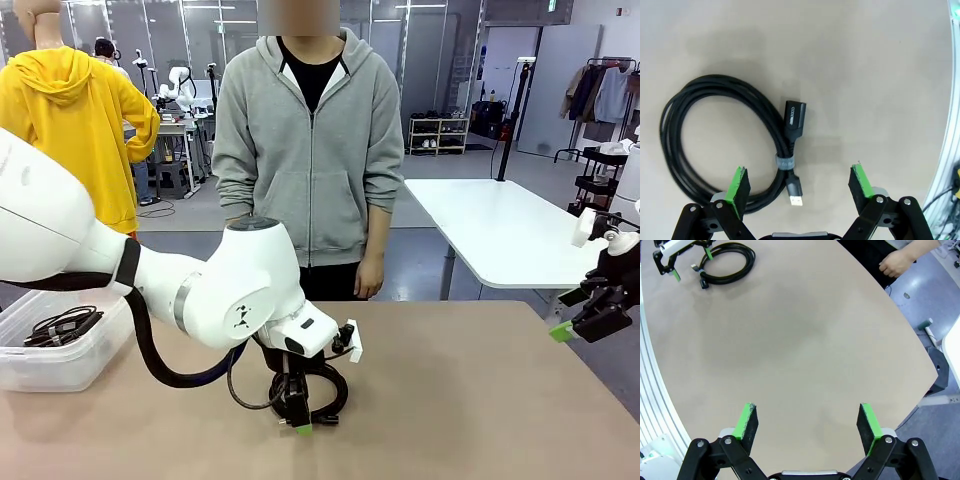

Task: Organize and store the cables.
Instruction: Place the USB Extension Cable into the Organizing box.

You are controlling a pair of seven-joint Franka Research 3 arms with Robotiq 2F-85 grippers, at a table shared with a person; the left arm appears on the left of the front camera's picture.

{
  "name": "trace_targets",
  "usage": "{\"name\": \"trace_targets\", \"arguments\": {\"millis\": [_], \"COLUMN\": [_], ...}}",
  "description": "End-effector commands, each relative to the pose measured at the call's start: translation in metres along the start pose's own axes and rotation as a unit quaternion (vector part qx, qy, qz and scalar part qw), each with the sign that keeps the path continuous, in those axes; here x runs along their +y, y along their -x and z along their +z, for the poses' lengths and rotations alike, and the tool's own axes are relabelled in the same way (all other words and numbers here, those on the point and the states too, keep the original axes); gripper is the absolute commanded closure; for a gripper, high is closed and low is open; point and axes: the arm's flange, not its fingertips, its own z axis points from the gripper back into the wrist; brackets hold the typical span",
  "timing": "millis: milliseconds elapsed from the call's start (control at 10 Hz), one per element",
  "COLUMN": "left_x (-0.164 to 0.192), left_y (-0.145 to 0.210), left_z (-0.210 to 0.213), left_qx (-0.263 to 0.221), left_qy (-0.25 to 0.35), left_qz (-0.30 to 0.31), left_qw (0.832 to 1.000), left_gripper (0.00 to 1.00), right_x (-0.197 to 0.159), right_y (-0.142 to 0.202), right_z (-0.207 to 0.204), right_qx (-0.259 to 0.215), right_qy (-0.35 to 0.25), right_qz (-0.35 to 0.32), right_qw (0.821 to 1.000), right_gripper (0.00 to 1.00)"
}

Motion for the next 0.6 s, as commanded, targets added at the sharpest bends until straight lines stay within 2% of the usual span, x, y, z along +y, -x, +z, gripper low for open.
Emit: {"name": "trace_targets", "arguments": {"millis": [0,300,400,500], "left_x": [0.006,0.012,0.013,0.014], "left_y": [-0.009,-0.009,-0.009,-0.009], "left_z": [-0.005,-0.014,-0.015,-0.015], "left_qx": [0.009,0.021,0.022,0.018], "left_qy": [0.0,0.012,0.012,0.009], "left_qz": [0.001,0.011,0.013,0.013], "left_qw": [1.0,1.0,1.0,1.0], "left_gripper": [0.0,0.0,0.28,0.45], "right_x": [0.0,0.0,0.0,0.0], "right_y": [-0.002,-0.002,-0.002,-0.002], "right_z": [-0.001,-0.001,-0.001,-0.001], "right_qx": [-0.003,-0.003,-0.003,-0.003], "right_qy": [0.001,0.001,0.001,0.001], "right_qz": [-0.013,-0.013,-0.013,-0.013], "right_qw": [1.0,1.0,1.0,1.0], "right_gripper": [0.0,0.0,0.0,0.0]}}
